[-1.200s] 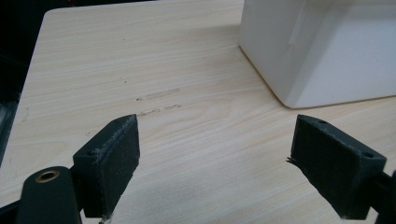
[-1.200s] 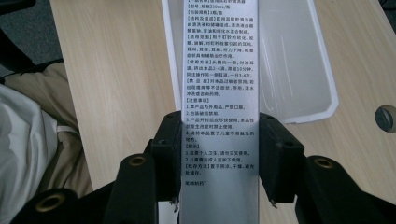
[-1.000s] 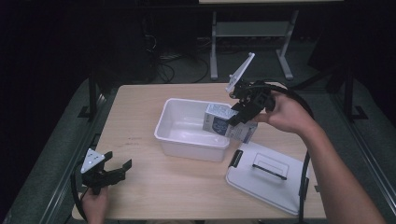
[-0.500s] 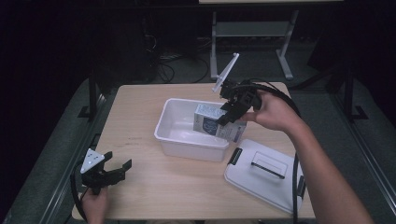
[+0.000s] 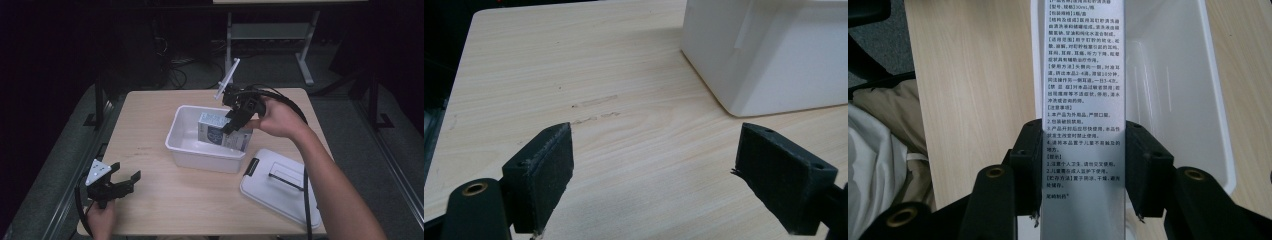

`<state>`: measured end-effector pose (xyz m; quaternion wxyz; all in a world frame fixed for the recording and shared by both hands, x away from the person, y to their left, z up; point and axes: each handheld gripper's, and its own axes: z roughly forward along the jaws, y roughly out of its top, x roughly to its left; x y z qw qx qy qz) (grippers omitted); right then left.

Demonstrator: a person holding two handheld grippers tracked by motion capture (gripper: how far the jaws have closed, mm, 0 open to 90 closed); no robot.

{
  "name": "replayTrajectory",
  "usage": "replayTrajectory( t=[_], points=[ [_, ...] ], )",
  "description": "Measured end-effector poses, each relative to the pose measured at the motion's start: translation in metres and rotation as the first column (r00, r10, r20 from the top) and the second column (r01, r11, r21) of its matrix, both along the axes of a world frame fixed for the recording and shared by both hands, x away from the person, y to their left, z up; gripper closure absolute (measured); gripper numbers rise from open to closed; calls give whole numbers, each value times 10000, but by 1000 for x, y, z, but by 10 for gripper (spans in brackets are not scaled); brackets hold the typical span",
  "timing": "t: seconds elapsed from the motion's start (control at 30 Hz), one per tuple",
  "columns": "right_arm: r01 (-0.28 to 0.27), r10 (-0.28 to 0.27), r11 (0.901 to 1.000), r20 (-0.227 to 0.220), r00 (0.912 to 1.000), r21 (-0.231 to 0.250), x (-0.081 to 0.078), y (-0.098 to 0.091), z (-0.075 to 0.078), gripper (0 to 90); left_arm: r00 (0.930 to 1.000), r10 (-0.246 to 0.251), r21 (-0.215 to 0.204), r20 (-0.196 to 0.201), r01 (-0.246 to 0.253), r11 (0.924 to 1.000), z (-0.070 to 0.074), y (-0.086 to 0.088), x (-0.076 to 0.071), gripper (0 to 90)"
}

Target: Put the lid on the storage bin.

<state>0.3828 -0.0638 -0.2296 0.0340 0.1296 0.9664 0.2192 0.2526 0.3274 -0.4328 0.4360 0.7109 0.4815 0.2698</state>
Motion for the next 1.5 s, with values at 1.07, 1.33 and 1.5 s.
replayTrajectory(
  t=[1.07,1.33,1.5],
  points=[
    [-324,311,9985,-286,9991,-436,18,29,-34,553,10000,2,-18,39,-2,10000,0,1,-2,149],
    [-335,311,9981,-461,9985,-515,21,30,-47,553,10000,-21,-7,26,21,10000,0,0,-2,149],
    [-355,323,9977,-554,9979,-569,23,30,-56,553,10000,-21,-41,18,21,10000,-1,-1,-1,149]
  ],
)
